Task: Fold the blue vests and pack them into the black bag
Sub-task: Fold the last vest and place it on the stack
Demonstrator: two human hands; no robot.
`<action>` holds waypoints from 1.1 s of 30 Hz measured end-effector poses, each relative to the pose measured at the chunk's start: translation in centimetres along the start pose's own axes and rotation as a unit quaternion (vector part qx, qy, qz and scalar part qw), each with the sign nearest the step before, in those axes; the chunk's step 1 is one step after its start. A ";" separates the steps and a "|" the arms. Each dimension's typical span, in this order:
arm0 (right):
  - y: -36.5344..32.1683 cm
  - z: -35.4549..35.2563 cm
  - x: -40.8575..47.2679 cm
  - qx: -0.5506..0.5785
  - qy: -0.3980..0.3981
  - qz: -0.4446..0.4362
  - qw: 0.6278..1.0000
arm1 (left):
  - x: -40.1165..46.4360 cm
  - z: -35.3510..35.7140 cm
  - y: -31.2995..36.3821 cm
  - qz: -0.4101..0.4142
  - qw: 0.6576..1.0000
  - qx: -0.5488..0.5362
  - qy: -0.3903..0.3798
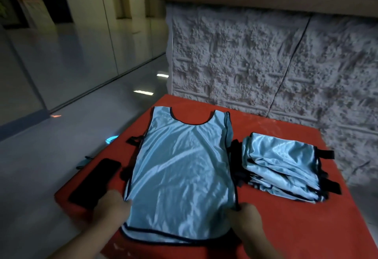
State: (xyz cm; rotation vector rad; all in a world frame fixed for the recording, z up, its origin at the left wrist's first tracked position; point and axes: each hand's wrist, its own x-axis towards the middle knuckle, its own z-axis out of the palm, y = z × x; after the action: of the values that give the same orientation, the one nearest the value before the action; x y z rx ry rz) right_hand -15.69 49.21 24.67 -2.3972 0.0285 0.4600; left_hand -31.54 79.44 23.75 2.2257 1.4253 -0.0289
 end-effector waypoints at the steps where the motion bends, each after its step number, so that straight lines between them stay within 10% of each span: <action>1: 0.3 0.0 -0.1 0.004 0.000 -0.006 1.000 | -0.2 -0.2 -0.4 -0.005 1.000 0.006 -0.021; 11: 1.1 -1.3 0.3 0.285 -0.040 0.019 0.958 | -1.1 -1.1 -1.0 0.037 0.944 -0.306 -0.120; 21: 0.8 -1.9 -1.8 0.435 -0.151 0.062 0.886 | -2.1 -1.0 -2.2 0.004 0.935 -0.302 -0.187; 33: -0.9 -2.3 -3.6 0.340 -0.259 0.128 0.895 | -2.6 -0.8 -5.7 -0.110 0.905 -0.330 -0.244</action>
State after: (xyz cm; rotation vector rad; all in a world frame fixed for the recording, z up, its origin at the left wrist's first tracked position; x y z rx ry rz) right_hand -18.23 48.08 28.03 -1.5327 0.2299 1.0143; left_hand -37.80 79.42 22.98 1.3737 1.1650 -0.1474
